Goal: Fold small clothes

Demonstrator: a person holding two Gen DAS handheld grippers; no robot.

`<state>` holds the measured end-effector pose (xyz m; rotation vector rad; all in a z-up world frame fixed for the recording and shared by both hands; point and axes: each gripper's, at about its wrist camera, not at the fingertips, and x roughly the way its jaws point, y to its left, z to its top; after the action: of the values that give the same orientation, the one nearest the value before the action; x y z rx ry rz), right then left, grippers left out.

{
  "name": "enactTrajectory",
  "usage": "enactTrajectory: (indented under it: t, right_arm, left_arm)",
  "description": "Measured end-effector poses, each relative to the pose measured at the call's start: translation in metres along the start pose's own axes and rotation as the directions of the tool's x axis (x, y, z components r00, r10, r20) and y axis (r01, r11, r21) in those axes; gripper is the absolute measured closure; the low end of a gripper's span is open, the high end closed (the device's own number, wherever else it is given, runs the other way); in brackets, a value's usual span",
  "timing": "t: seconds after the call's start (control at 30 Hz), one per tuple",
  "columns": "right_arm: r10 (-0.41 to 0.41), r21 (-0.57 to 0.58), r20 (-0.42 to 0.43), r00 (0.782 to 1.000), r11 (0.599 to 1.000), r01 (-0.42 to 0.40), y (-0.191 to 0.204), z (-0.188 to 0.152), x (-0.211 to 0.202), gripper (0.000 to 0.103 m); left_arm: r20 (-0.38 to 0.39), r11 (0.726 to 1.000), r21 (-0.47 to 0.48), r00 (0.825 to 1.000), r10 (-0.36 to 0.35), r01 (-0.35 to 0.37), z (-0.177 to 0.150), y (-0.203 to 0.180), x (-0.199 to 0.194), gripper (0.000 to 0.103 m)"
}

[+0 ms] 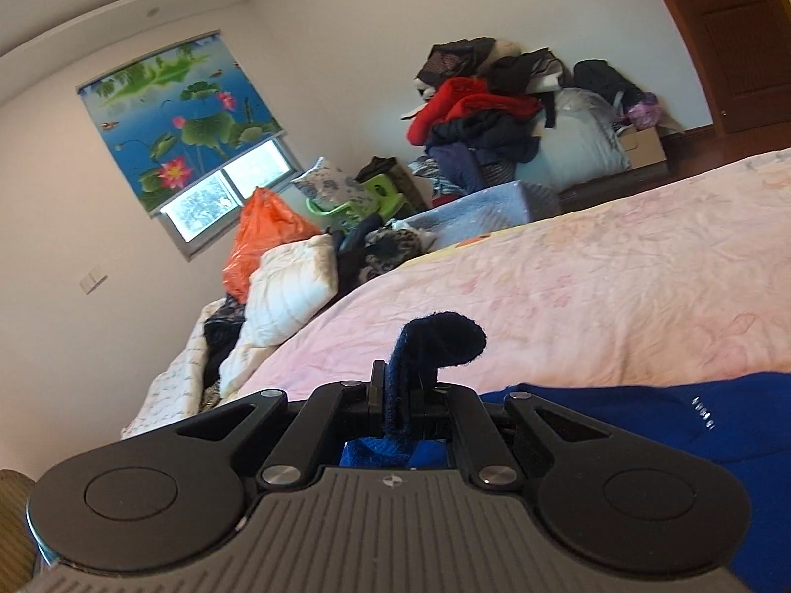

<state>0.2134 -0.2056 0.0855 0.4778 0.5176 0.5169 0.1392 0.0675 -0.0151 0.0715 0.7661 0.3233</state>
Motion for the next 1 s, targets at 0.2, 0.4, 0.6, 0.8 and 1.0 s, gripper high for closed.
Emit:
enactTrajectory:
  t: [0.2,0.4,0.6,0.8,1.0]
  right_arm:
    - [0.003,-0.066,0.049,0.999,0.998,0.0,0.015,0.014,0.001,0.093]
    - [-0.068,-0.04,0.056,0.996,0.997,0.071,-0.007,0.012,0.0,0.094]
    - [-0.11,0.008,0.051,0.993,0.994,0.11,-0.029,0.002,-0.002,0.093]
    - [-0.112,0.023,0.085,0.99,0.994,0.111,-0.031,0.001,-0.017,0.093]
    - [-0.142,0.06,0.093,0.986,0.989,0.136,-0.046,-0.001,-0.026,0.093]
  left_arm:
    - [-0.008,0.998,0.053,0.999,-0.045,0.045,-0.01,-0.014,-0.013,0.0]
    - [-0.023,0.996,0.074,0.998,-0.051,0.053,-0.011,-0.02,-0.013,0.0]
    - [-0.023,0.994,0.088,0.998,-0.06,0.061,-0.012,-0.024,-0.014,0.0]
    - [-0.02,0.992,0.101,0.997,-0.069,0.071,-0.011,-0.027,-0.015,0.0]
    - [-0.024,0.991,0.111,0.997,-0.076,0.078,-0.013,-0.03,-0.017,0.0]
